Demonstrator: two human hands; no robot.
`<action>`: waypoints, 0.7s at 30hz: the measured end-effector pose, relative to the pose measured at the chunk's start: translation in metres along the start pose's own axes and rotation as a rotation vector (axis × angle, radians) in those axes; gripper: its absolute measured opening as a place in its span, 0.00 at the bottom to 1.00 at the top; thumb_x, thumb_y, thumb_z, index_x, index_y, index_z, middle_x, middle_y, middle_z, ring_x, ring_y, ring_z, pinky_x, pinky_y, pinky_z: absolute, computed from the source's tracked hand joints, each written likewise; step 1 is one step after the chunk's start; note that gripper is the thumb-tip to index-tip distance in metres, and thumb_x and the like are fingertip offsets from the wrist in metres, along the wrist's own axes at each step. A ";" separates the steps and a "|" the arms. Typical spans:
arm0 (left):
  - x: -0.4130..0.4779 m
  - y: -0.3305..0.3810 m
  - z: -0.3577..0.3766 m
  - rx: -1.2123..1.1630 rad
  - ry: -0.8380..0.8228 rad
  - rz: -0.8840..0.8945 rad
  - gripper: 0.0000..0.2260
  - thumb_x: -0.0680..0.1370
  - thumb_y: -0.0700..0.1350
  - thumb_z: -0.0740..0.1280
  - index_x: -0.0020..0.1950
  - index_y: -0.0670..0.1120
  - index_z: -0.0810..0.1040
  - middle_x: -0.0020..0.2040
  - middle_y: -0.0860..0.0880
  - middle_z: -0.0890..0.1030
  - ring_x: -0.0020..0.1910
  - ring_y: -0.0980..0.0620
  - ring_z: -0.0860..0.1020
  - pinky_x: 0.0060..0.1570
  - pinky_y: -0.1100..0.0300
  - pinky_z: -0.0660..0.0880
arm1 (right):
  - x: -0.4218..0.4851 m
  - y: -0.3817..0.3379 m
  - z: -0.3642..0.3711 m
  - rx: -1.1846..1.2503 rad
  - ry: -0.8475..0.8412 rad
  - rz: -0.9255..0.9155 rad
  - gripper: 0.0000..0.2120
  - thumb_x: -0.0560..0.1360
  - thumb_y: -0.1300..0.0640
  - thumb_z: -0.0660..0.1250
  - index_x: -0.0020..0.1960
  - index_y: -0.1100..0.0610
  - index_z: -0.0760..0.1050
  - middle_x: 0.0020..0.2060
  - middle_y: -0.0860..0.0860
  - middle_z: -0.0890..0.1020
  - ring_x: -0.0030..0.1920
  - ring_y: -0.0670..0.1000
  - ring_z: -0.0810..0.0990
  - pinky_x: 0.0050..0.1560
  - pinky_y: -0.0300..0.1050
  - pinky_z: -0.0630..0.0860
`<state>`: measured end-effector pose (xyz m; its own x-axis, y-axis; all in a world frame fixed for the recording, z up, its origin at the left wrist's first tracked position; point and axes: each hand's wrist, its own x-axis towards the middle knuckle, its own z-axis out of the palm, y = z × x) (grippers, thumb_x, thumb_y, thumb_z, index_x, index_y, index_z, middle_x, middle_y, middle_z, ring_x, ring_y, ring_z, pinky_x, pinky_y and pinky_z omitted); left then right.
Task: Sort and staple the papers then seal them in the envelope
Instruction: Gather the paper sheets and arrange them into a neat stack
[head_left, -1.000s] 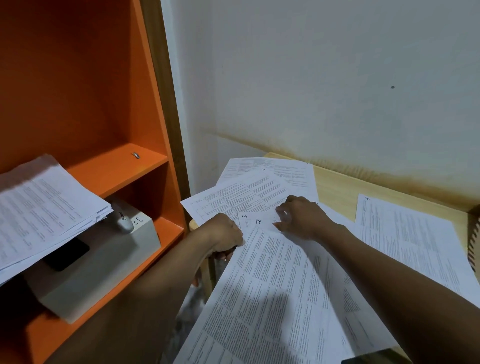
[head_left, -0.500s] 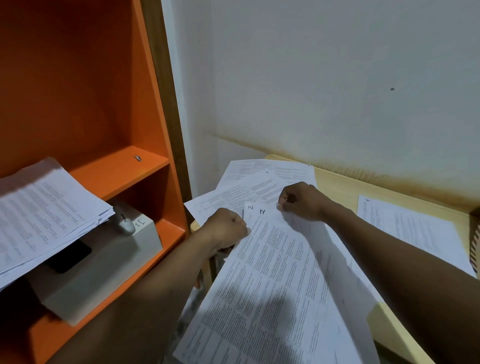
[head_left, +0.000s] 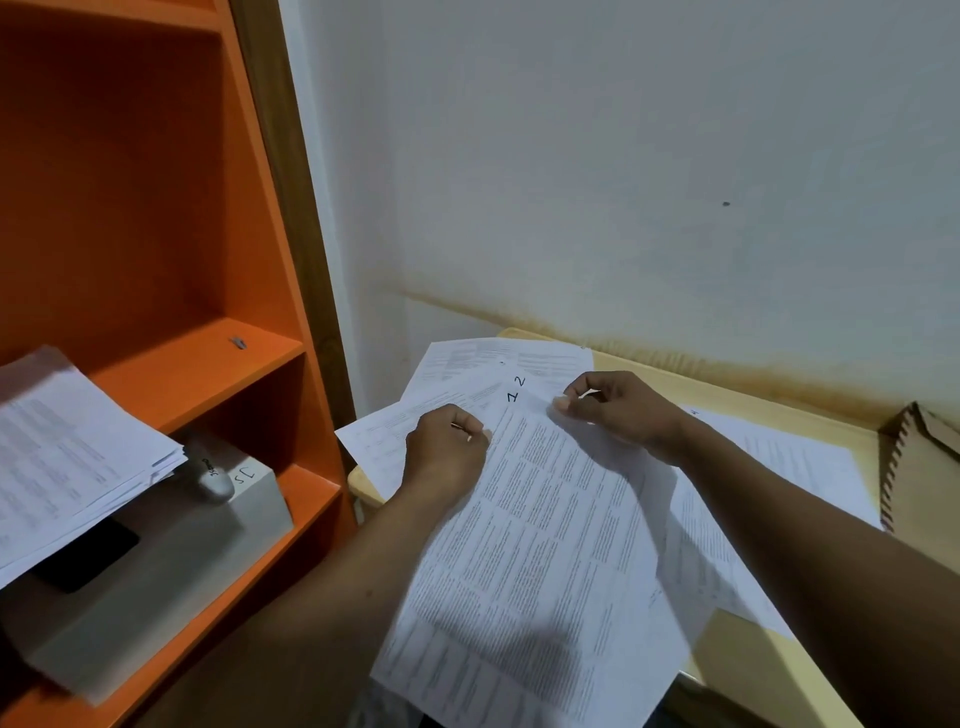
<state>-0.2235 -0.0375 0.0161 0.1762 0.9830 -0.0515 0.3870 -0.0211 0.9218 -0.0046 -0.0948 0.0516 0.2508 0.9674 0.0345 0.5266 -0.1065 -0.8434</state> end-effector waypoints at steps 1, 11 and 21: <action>0.000 0.000 0.001 -0.002 0.007 -0.005 0.04 0.78 0.45 0.74 0.45 0.49 0.81 0.41 0.52 0.83 0.41 0.56 0.79 0.38 0.63 0.71 | 0.001 0.000 0.001 -0.019 0.007 -0.012 0.11 0.75 0.52 0.75 0.45 0.60 0.80 0.30 0.49 0.76 0.30 0.45 0.70 0.33 0.33 0.68; 0.008 -0.006 -0.008 -0.016 -0.040 0.073 0.06 0.77 0.51 0.75 0.42 0.51 0.85 0.44 0.50 0.86 0.45 0.52 0.82 0.45 0.57 0.78 | 0.008 0.011 0.014 -0.101 0.000 -0.054 0.17 0.79 0.56 0.69 0.36 0.65 0.77 0.29 0.47 0.77 0.31 0.44 0.73 0.40 0.42 0.73; 0.010 -0.013 -0.002 -0.252 -0.096 -0.032 0.04 0.73 0.39 0.80 0.43 0.43 0.86 0.45 0.42 0.87 0.48 0.43 0.86 0.58 0.47 0.82 | 0.011 0.015 0.025 -0.057 0.059 -0.096 0.06 0.78 0.55 0.72 0.43 0.53 0.84 0.31 0.48 0.80 0.34 0.46 0.72 0.42 0.44 0.71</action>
<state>-0.2291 -0.0270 0.0042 0.2573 0.9603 -0.1074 0.1583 0.0677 0.9851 -0.0139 -0.0802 0.0260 0.2432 0.9588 0.1467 0.5952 -0.0281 -0.8031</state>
